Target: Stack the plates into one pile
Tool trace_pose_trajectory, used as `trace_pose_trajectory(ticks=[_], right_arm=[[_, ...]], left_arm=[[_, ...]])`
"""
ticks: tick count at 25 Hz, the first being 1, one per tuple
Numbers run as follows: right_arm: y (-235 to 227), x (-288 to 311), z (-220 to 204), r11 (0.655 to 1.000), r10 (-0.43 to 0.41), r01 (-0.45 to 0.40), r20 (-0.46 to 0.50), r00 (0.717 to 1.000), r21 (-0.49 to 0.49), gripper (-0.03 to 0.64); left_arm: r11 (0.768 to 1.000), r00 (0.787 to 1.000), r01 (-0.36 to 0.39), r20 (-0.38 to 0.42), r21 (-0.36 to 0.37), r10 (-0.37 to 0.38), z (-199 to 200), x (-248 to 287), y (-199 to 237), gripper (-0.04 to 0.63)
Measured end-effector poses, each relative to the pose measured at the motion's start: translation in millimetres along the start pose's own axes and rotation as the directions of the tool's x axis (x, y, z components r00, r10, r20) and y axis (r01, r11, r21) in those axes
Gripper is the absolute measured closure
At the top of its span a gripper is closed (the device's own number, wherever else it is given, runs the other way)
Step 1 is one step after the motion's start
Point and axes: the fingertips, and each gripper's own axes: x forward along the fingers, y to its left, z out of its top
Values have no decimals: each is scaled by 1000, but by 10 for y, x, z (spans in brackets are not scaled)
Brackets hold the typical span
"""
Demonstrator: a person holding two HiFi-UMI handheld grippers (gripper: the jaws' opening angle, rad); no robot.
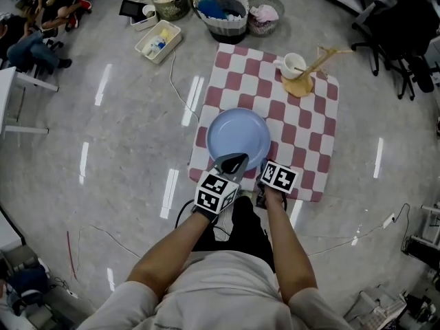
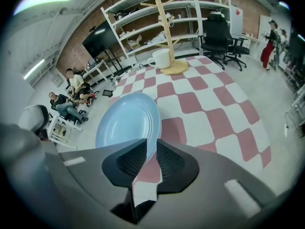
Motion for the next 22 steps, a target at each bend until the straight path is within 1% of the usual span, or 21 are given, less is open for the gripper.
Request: trace_pose_trajectory(ticks=[3,5,7,8,9,12,15,22], right_arm=[[119,-226,142,999,50,-50,64,997,11,549],[196,-394,222,997,78,-80,108,991,18,575],[283,-557,306,993,109,-114,154,982,27,577],[327,-633,347,991,124,-131,176,977,30,594],[369,-708,383,989,139,-148,195,971,31,595],[497,-936,444,980,183,-196,240,953,29,607],[647,-1171,528,971,225,-240,292,929,16,607],[1006,-1801,830,950,303,-307,424,853,-62,607]], left_arm=[[1000,1000,10,3,7,-10,72,-41,-46,589],[1000,1000,17,2,8,-17,104,-74,-79,589],[1000,1000,25,2,14,-25,139,-106,-107,589],[999,1000,29,1,16,-29,158,-122,-118,589],[999,999,33,0,17,-33,176,-141,-130,589],[999,999,37,2,9,-37,236,-233,-175,589],[999,999,41,18,16,-42,353,-344,-220,589],[997,995,59,83,51,-63,786,-616,-362,589]])
